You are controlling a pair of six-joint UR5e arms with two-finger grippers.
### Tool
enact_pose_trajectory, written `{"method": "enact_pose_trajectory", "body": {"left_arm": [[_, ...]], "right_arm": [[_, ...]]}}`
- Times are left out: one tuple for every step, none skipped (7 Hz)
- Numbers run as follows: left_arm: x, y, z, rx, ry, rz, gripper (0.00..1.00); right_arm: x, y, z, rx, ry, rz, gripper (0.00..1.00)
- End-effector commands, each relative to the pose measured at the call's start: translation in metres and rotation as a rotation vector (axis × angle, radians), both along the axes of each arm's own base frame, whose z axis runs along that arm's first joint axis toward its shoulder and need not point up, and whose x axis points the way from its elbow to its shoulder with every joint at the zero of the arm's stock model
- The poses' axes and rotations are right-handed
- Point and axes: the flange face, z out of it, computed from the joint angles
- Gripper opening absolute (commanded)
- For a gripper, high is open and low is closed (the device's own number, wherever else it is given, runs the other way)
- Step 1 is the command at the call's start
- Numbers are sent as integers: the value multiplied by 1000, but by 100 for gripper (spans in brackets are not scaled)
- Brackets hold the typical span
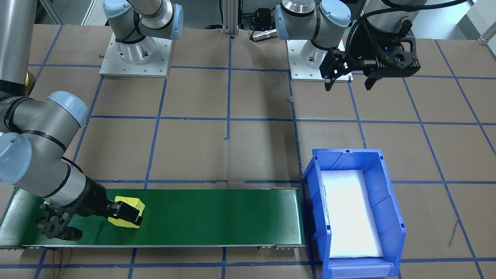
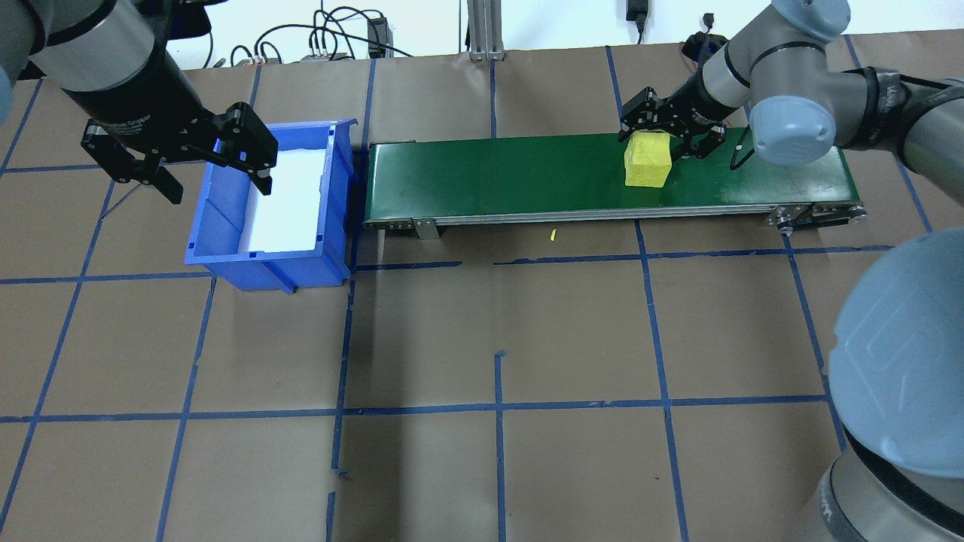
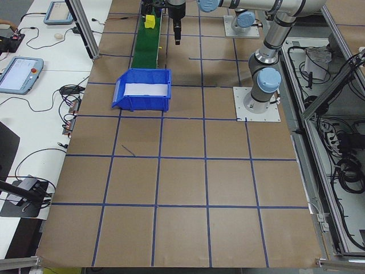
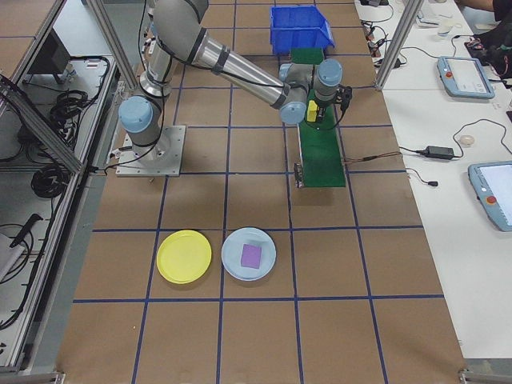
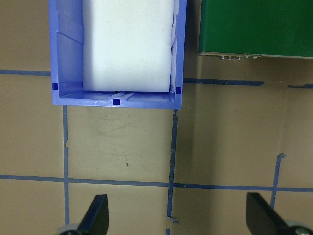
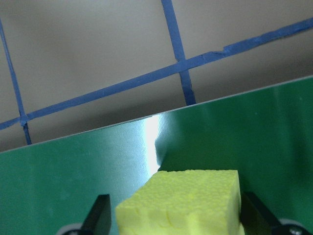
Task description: Move block left to right into plate
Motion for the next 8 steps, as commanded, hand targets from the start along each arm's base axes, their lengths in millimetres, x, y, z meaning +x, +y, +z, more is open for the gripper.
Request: {"method": "enact_pose_trajectory", "body": {"left_arm": [[0, 0, 0, 0, 0, -1, 100], [0, 0, 0, 0, 2, 0, 100], [0, 0, 0, 0, 2, -1, 100], [0, 0, 0, 0, 2, 0, 100], [0, 0, 0, 0, 2, -1, 100], [0, 0, 0, 0, 2, 0, 100], [0, 0, 0, 0, 2, 0, 100], [0, 0, 0, 0, 2, -1, 100]], "right_arm": [[-10, 5, -3, -35, 116, 117, 42], [-18, 6, 24, -83, 208, 204, 36], [-37, 17, 45, -90, 340, 351, 36], [-87, 36, 73, -57, 453, 421, 30], [-171, 62, 87, 23, 487, 413, 30], [-268, 101, 94, 56, 494, 430, 30], [-360, 155, 98, 113, 509, 392, 29], [-432, 220, 93, 162, 472, 368, 29]]}}
